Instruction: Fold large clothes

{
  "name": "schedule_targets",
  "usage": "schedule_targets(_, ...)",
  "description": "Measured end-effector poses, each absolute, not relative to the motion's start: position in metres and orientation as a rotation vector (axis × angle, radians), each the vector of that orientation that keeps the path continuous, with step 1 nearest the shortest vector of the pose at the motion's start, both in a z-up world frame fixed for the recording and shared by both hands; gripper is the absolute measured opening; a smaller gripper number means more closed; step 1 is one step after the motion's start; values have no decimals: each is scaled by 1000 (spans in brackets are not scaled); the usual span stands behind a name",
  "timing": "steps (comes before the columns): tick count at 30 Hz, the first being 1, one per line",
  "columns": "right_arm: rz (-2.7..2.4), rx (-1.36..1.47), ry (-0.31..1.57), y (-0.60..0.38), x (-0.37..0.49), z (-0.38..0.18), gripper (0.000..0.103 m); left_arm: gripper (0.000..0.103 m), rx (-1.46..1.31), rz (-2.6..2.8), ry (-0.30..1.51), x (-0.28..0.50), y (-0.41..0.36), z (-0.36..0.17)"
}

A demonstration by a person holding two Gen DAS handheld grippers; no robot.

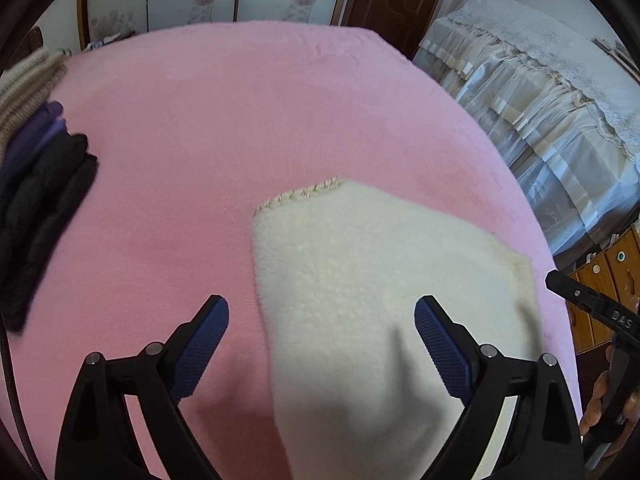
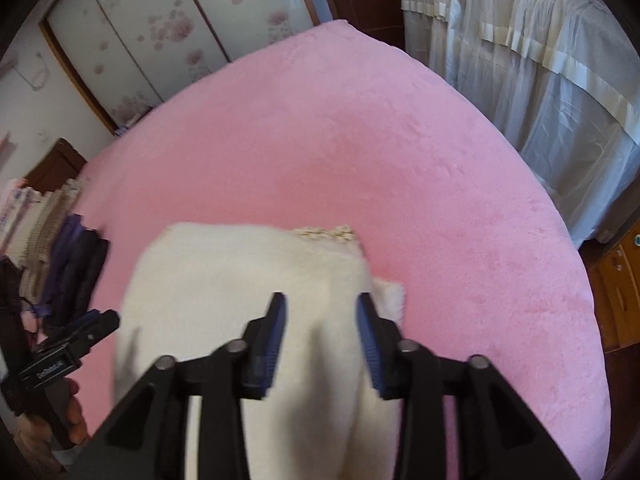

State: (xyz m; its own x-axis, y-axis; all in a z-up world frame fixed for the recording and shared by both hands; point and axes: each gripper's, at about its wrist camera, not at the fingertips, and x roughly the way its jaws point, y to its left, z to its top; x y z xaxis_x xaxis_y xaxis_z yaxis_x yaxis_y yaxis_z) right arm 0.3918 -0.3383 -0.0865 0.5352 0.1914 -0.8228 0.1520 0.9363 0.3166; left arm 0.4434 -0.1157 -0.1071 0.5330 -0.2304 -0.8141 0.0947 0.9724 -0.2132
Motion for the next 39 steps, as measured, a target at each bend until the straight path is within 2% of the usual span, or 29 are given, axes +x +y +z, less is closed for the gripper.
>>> schedule_targets(1, 45, 377, 993, -337, 384, -76, 72, 98, -143, -201, 970, 440, -119, -97)
schedule_targets(2, 53, 369, 976, -333, 380, -67, 78, 103, -136, -202, 955, 434, -119, -87)
schedule_targets(3, 57, 358, 960, -331, 374, -58, 82, 102, -134, -204, 943, 428, -118, -78)
schedule_targets(7, 79, 330, 900, -323, 351, -24, 84, 102, -108, -238, 929, 408, -116, -48)
schedule_targets(10, 101, 295, 873, -318, 337, -4, 94, 103, -70, -250, 901, 391, -118, -31)
schedule_targets(18, 120, 174, 858, -307, 311, 11, 94, 103, -66, -282, 885, 358, -124, -23)
schedule_targets(32, 82, 220, 1019, -322, 310, -76, 94, 103, -38, -242, 1024, 363, -139, -109)
schedule_targets(39, 103, 256, 1026, -326, 308, -94, 94, 103, -40, -241, 1058, 365, -142, -134)
